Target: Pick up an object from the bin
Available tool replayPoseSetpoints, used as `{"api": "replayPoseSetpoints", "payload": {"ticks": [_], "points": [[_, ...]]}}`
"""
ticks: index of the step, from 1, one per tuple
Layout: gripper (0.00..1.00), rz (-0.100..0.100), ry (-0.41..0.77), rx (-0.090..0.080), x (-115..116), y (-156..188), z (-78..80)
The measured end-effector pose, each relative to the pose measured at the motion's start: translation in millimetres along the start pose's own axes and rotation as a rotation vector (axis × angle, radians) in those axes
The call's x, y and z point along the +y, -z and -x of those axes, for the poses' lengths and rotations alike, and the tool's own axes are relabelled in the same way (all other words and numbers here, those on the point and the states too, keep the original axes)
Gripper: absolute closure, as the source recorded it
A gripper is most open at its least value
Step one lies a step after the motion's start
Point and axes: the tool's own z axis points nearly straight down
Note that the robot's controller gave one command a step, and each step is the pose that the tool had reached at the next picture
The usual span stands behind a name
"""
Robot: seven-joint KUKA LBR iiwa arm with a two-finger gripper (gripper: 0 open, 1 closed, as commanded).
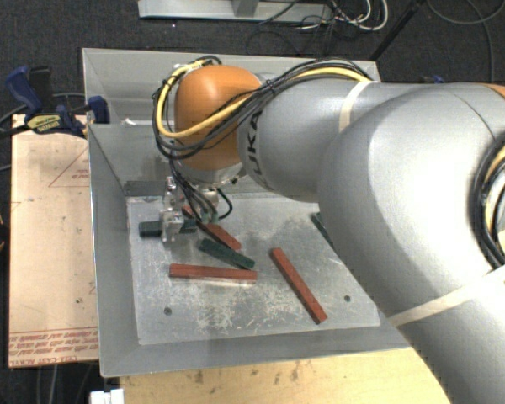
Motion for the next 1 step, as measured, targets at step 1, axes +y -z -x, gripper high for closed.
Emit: {"api": "replayPoseSetpoints", "payload": {"ticks": [1], "points": [[1.0,-0.005,0.089,0.012,19.6,202.4,3.4]]}}
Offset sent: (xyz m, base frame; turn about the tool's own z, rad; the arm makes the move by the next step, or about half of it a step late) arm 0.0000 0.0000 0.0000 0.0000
